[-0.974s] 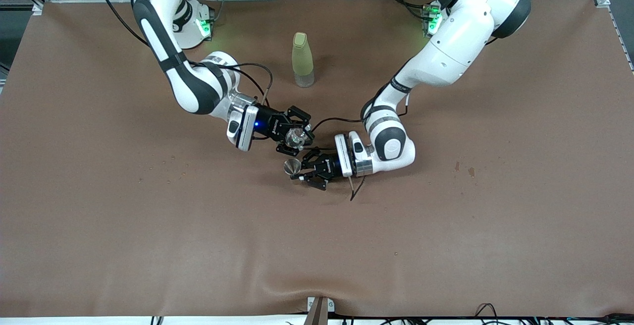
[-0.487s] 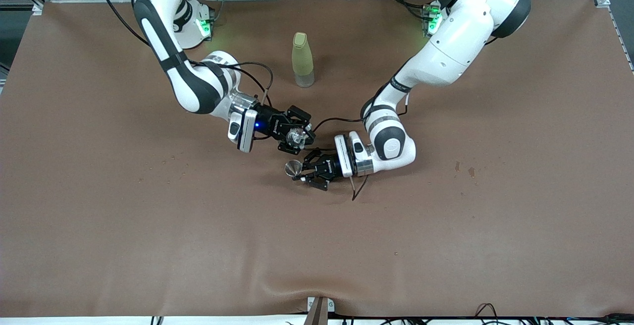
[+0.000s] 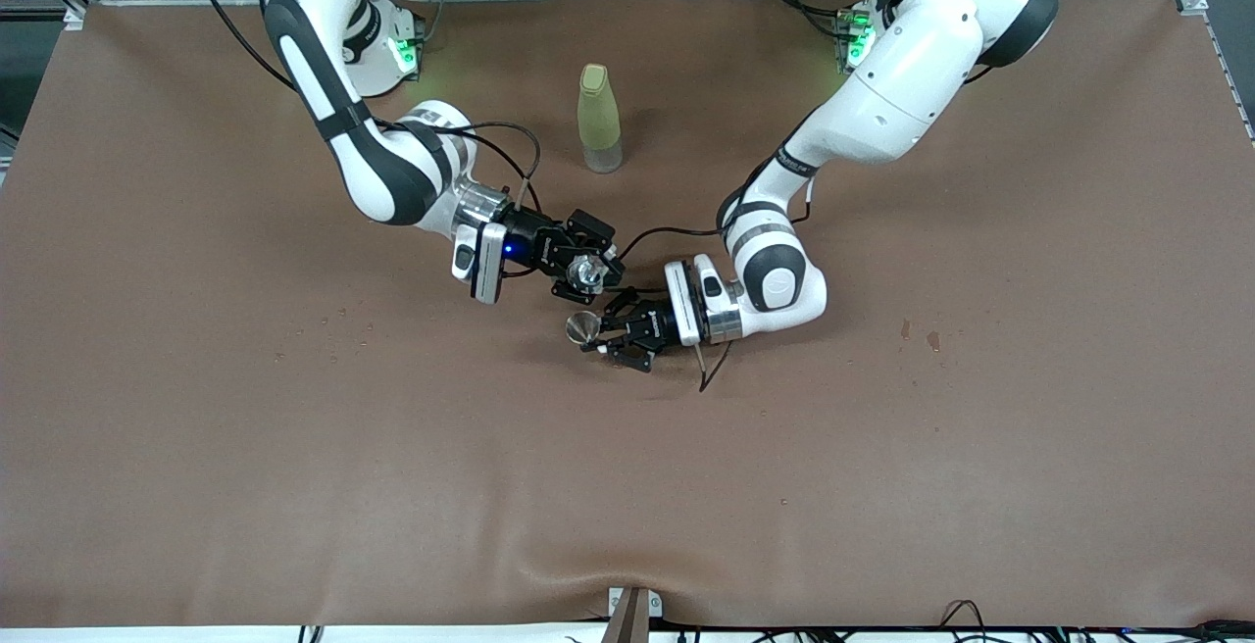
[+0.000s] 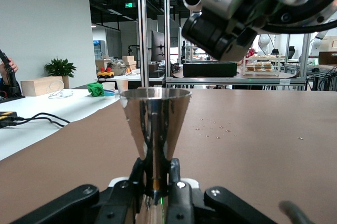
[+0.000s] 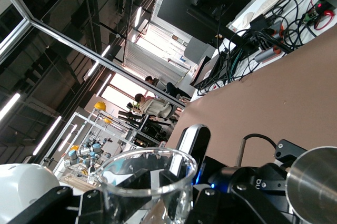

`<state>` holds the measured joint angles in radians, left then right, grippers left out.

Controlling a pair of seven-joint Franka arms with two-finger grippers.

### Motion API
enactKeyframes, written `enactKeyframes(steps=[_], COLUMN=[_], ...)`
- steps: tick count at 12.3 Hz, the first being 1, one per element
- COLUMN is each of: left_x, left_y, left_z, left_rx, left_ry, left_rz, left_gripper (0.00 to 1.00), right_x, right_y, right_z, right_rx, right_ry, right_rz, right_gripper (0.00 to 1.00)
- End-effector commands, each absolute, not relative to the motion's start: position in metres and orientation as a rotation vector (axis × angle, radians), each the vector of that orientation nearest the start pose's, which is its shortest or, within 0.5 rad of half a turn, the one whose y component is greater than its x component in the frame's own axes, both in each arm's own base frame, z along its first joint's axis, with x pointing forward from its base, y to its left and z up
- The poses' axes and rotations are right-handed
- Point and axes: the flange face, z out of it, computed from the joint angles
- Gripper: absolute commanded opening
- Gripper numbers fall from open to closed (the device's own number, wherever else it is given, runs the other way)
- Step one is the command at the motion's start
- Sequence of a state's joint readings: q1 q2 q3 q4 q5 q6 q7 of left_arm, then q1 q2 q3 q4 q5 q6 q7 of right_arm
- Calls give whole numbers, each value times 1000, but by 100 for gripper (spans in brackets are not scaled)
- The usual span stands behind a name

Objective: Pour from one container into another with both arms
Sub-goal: 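Tilt the clear cup with the right gripper over the jigger rim, then pour the liquid from the cup into the jigger with the right gripper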

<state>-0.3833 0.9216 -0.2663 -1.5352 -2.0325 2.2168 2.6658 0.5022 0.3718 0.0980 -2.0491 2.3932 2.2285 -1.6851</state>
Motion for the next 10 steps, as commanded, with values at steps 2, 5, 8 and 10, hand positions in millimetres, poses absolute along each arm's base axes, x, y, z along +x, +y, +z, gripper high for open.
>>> enactKeyframes(steps=[2, 5, 8, 10], left_x=[560, 558, 556, 556], left_y=[-423, -420, -412, -413], left_z=[152, 154, 155, 159], left_rx=[1410, 1413, 1425, 1420], left_ry=[-1197, -1198, -1195, -1195], left_rz=[1290, 1287, 1281, 1283], left_gripper=[0, 0, 0, 0], right_x=[496, 496, 496, 496], right_y=[364, 364, 363, 363], right_z=[292, 292, 290, 290], right_rx=[-1662, -1656, -1655, -1651], right_ry=[-72, -19, 13, 41], right_rz=[-713, -664, -636, -610], right_gripper=[0, 0, 0, 0])
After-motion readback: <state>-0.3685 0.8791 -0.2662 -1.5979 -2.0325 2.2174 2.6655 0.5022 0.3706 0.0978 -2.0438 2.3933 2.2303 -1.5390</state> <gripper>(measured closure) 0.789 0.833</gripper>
